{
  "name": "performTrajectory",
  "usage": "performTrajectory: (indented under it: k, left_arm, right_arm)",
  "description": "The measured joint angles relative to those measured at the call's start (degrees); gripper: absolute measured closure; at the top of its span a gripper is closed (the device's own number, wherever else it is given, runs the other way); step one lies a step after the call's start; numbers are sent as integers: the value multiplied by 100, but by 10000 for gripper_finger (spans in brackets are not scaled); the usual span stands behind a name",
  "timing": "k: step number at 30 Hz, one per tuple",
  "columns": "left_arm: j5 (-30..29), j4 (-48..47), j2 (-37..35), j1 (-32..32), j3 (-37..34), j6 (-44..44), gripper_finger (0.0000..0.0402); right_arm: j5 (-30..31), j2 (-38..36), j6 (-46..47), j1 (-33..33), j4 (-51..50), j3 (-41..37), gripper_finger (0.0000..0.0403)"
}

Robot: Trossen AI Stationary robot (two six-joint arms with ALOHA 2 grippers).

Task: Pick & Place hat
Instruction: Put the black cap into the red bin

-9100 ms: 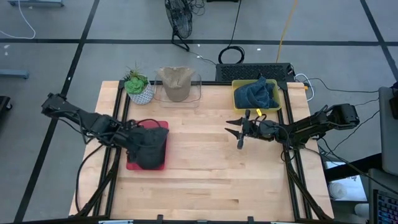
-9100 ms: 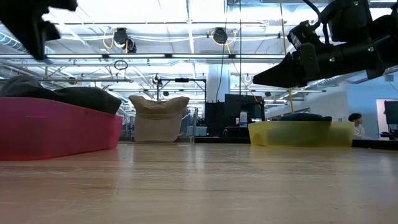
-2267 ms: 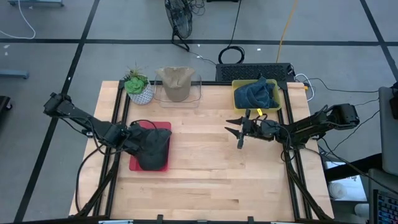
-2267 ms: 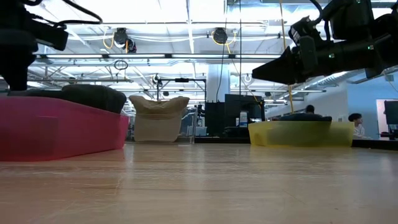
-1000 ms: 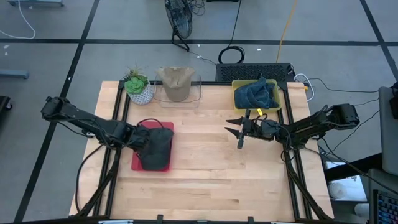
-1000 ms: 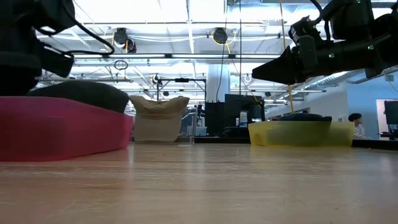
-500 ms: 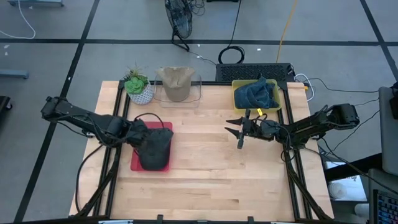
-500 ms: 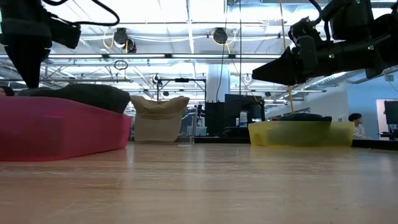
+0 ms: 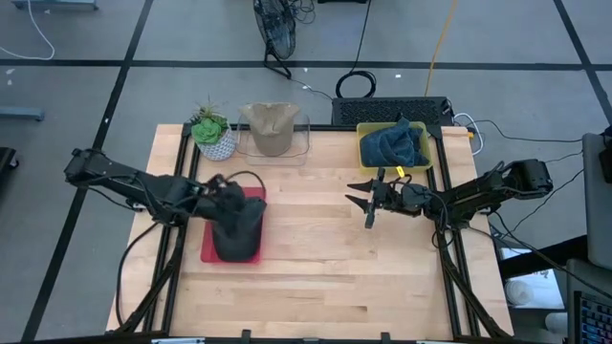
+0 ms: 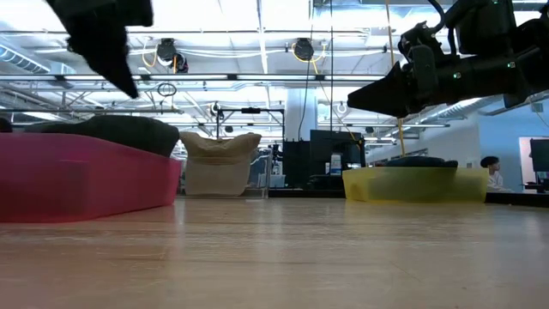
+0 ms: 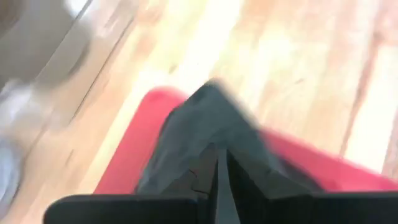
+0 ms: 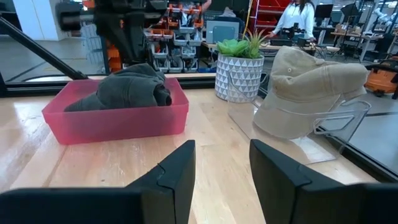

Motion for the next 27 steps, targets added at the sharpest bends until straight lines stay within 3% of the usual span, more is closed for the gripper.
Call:
performTrajectory:
  k: [6, 15, 20, 27]
  left_arm:
    - [-119, 461, 679, 204, -60, 849, 355]
    - [-125, 671, 1351, 677, -64, 1072, 355]
    - [-125, 671, 1284, 794, -64, 1195, 355]
    - [-119, 1099, 672, 764, -60, 1478, 355]
  right_arm:
    - [-4, 0, 42, 0, -4, 0, 273]
    - [-2, 0, 31, 0, -107, 0, 273]
    - [-2, 0, 14, 0, -168, 0, 273]
    - [-2, 0, -24, 0, -182, 0, 273]
